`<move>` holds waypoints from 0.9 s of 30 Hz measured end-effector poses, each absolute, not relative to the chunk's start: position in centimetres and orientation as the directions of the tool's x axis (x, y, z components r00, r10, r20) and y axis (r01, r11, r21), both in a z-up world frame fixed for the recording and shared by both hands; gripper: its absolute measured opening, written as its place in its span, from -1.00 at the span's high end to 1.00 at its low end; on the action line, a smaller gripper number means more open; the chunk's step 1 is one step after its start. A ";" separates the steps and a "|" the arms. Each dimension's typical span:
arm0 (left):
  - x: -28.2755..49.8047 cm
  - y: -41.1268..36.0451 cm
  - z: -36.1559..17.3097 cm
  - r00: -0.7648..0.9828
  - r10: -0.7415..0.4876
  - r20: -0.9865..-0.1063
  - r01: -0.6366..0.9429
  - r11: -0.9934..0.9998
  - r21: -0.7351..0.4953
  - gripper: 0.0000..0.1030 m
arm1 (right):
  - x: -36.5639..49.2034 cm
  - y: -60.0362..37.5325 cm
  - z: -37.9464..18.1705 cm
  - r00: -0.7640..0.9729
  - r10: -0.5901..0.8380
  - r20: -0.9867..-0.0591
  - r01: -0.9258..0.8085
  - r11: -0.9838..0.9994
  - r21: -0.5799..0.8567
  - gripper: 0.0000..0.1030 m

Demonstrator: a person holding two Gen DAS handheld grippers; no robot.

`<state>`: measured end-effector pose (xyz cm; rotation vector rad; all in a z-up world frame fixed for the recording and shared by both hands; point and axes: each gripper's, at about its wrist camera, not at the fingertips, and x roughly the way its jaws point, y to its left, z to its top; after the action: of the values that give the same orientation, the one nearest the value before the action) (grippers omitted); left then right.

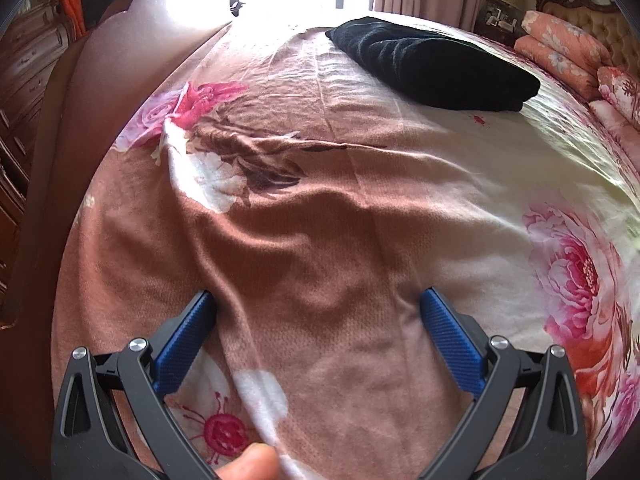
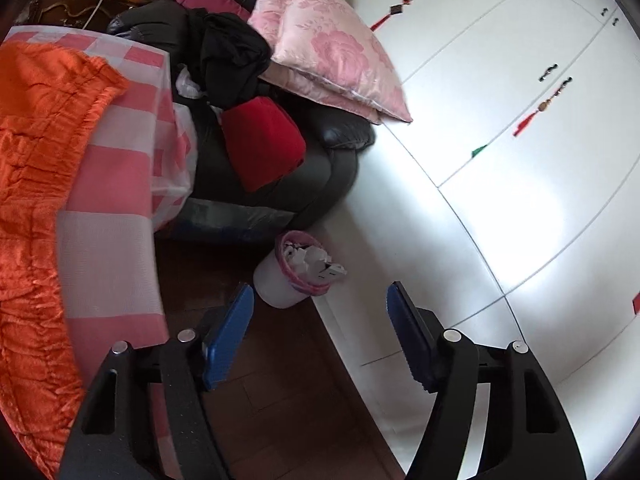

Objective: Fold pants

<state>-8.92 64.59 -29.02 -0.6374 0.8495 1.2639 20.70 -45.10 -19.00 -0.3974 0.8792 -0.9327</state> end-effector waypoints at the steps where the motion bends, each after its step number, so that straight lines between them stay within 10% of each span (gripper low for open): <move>1: -8.5 64.2 -28.6 0.073 0.531 -0.844 -0.970 0.233 0.063 -0.97 | 20.2 -46.0 -18.8 0.274 -0.830 -0.486 0.553 0.549 -0.627 -0.28; 7: -3.6 51.4 -19.0 0.361 0.599 -0.714 -0.828 0.559 0.050 -0.97 | 17.6 -47.1 -18.8 0.259 -0.833 -0.489 0.547 0.543 -0.637 -0.29; 13: 0.9 28.6 -9.5 0.686 0.336 -0.645 -0.486 0.872 -0.063 -0.97 | 10.8 -42.6 -13.0 0.433 -0.709 -0.556 0.541 0.698 -0.469 -0.71; 20: 2.8 10.5 -5.1 0.750 0.100 -0.654 -0.187 0.980 -0.064 -0.97 | 2.1 -29.4 -9.1 0.622 -0.272 -0.734 0.267 0.955 -0.128 -0.72; 27: 1.3 4.6 -3.8 0.725 0.065 -0.686 -0.115 0.993 -0.027 -0.97 | -0.8 -22.3 -7.5 0.661 -0.130 -0.739 0.130 0.990 -0.058 -0.72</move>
<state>1.28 4.65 -3.83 -0.0689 0.7541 0.0992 -0.79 -22.35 -7.55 0.0002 0.8358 -0.1466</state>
